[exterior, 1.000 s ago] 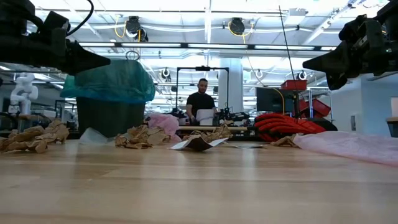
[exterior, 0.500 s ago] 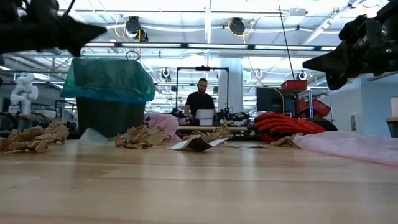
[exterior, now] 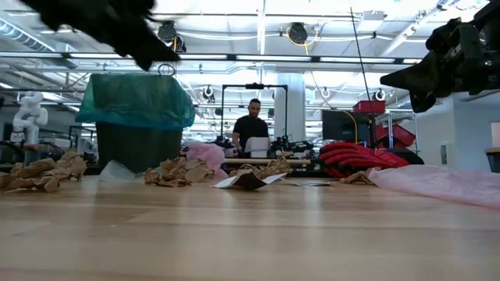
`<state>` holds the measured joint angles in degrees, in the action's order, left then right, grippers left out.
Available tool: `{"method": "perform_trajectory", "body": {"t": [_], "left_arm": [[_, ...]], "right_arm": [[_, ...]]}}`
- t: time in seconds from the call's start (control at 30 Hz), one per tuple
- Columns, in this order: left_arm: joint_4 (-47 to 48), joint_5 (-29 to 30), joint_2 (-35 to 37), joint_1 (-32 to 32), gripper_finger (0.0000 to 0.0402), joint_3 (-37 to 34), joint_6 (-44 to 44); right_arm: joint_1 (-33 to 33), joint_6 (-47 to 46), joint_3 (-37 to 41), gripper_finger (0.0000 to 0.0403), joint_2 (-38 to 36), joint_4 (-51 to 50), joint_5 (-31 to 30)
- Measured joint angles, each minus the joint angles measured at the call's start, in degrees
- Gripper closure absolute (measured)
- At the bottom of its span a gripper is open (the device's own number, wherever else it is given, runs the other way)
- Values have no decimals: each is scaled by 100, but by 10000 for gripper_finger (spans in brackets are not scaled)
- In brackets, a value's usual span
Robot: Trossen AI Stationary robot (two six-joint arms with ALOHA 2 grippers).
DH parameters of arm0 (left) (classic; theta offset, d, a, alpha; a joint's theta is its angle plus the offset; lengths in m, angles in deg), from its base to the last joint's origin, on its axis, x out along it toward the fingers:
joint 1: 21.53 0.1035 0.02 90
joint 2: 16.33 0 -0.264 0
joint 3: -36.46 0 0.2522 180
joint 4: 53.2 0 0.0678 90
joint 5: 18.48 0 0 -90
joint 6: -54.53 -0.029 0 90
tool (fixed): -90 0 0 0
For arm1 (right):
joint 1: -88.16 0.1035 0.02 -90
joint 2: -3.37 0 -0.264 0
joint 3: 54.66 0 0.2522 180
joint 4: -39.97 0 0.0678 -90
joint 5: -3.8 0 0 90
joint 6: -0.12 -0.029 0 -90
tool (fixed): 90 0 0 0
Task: Place trash/remove bag and relplace
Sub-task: Put the brown napkin into the trash bin
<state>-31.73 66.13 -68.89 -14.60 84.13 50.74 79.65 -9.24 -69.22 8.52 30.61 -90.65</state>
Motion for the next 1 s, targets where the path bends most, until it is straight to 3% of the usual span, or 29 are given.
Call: {"method": "perform_trajectory", "body": {"t": [0.27, 0.53, 0.7, 1.0], "left_arm": [[1807, 1005, -1827, -44, 401, 1314, -133], [2099, 1157, -2808, 154, 395, 1665, 271], [2137, 1193, -3357, 384, 344, 1766, 765], [2088, 1615, -4162, 534, 236, 1959, 796]], "right_arm": [[-1, 0, 0, 403, 0, 59, 0], [-2, 0, 0, 403, 0, 109, 0], [-2, 0, 0, 403, 0, 131, 0], [-1, 0, 0, 403, 0, 123, 0]]}}
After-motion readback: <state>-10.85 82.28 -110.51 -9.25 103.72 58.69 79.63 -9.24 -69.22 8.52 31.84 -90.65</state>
